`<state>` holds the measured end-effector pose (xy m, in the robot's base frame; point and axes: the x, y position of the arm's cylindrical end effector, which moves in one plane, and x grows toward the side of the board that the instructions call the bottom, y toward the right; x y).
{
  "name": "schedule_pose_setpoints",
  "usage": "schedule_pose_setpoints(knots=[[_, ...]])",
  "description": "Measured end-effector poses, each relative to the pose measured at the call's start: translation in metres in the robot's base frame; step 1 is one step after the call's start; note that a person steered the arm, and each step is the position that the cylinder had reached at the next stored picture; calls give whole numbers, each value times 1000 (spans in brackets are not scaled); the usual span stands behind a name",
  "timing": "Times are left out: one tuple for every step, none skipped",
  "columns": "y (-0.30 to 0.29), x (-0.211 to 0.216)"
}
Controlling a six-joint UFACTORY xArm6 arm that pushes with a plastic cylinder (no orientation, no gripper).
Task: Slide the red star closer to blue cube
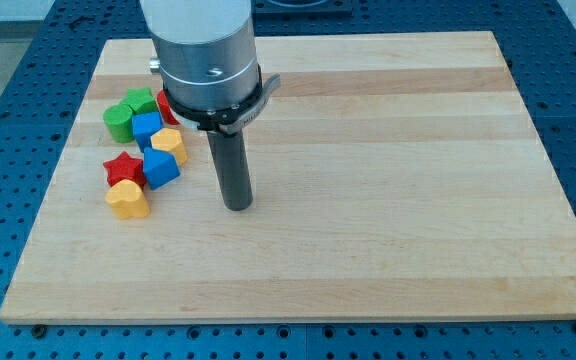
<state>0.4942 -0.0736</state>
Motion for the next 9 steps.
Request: schedule_pose_setpoints(knots=[[7, -19], [3, 17], [-10, 103], [-19, 125], [-39, 114], [-53, 70], [-53, 70], [-64, 65], [-109, 63]])
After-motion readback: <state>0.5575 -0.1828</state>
